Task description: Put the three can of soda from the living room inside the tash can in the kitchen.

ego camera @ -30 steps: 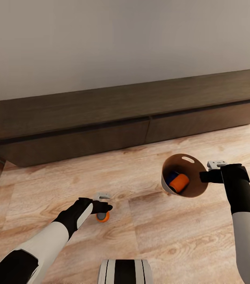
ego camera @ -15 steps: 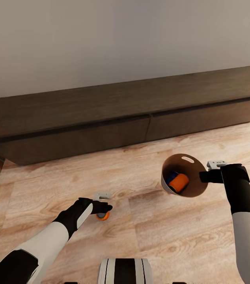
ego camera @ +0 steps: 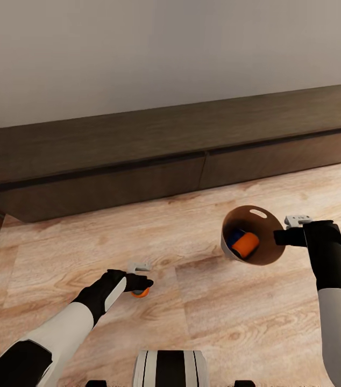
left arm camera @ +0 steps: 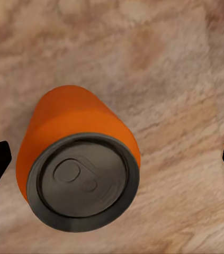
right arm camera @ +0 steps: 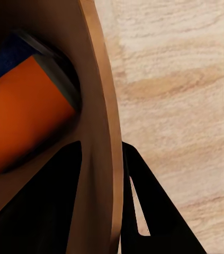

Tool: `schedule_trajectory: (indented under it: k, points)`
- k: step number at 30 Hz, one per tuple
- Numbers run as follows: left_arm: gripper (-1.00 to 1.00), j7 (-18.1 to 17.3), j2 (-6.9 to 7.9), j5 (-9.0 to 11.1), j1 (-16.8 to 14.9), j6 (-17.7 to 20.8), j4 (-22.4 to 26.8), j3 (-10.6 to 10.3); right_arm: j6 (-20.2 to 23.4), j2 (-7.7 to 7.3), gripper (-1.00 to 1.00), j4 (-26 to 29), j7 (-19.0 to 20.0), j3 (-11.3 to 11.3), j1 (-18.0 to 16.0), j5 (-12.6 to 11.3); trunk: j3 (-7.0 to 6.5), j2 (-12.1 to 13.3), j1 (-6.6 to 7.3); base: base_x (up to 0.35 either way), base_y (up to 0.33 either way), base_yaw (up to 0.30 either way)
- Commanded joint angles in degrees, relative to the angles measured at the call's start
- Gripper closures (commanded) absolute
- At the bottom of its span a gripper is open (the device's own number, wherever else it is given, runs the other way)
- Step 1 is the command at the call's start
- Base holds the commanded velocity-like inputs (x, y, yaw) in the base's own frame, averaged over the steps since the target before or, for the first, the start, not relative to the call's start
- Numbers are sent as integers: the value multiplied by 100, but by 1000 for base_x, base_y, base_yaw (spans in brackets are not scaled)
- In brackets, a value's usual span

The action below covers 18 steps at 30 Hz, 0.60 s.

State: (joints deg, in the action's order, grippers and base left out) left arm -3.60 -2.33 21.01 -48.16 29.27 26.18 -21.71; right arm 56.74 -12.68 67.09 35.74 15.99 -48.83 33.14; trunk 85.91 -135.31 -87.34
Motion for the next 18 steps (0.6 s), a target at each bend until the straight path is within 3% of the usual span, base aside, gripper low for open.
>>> schedule_trajectory:
  k: [1,18]
  points:
    - [-100,0,-1,0,0,0,2,0,39,1,100,13,20,-12,-2,-82,9,0,0,0,0,0]
    - [-100,-5,8,0,0,0,18,0,326,6,100,315,20,-529,-32,-80,146,0,0,0,0,0]
